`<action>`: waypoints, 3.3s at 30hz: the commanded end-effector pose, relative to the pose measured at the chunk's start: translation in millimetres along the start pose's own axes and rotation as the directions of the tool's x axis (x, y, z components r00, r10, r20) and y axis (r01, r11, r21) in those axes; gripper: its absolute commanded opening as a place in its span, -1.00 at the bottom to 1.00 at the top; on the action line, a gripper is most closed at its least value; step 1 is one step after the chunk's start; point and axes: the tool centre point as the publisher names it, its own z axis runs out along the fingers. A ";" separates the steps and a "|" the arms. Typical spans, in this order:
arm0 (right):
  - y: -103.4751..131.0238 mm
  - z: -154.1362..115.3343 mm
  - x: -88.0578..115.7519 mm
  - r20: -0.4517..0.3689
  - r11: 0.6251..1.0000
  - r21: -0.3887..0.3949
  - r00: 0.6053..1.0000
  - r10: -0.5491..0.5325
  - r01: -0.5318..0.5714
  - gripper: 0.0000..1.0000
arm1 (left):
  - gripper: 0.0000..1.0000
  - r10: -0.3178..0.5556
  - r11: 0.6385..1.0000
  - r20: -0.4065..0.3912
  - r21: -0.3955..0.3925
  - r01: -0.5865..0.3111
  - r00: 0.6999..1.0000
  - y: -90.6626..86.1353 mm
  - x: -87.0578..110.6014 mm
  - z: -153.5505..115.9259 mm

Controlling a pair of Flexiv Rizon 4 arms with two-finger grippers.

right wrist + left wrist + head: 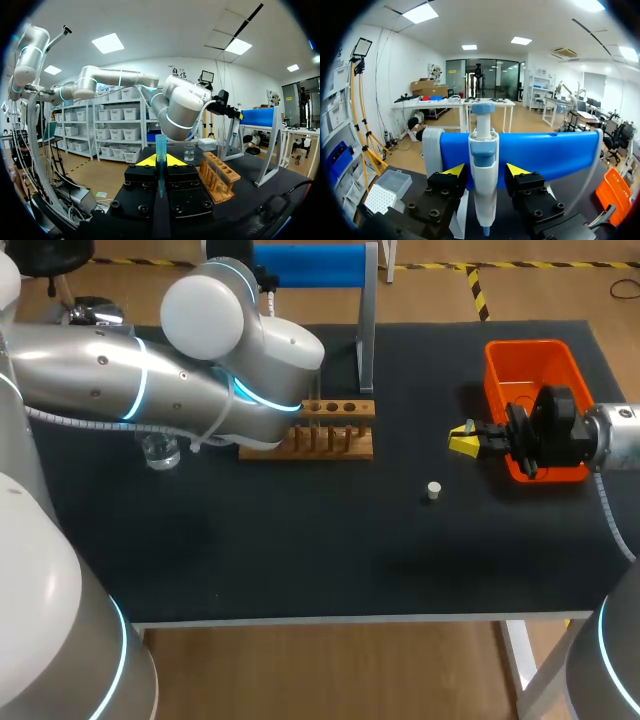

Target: Invert the test tube, pick up the pipette, mount the tip to pipette, aspirate from beaker and dispense into the tube, eject the tip, return the pipette, and cap with the stopper.

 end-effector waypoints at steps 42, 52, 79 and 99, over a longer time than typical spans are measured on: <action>0.2 -0.9 1.0 0.000 1.000 0.000 1.000 0.000 0.000 -1.00 | -1.00 0.041 0.997 -0.001 0.070 -0.040 0.999 -44.0 -3.1 -15.9; 0.2 -0.9 1.0 0.000 1.000 0.000 1.000 0.000 0.000 -1.00 | -1.00 0.119 0.992 -0.174 0.064 -0.110 0.977 -53.2 -12.0 -57.8; 0.2 -0.9 1.0 0.000 1.000 0.000 1.000 0.000 0.000 -1.00 | -1.00 0.331 0.943 -0.629 0.235 -0.234 0.703 -64.0 -0.7 -206.8; 0.2 -0.9 1.0 0.000 1.000 0.000 1.000 0.000 0.000 -1.00 | -1.00 0.339 0.941 -0.656 0.255 -0.224 0.674 -65.2 2.5 -214.3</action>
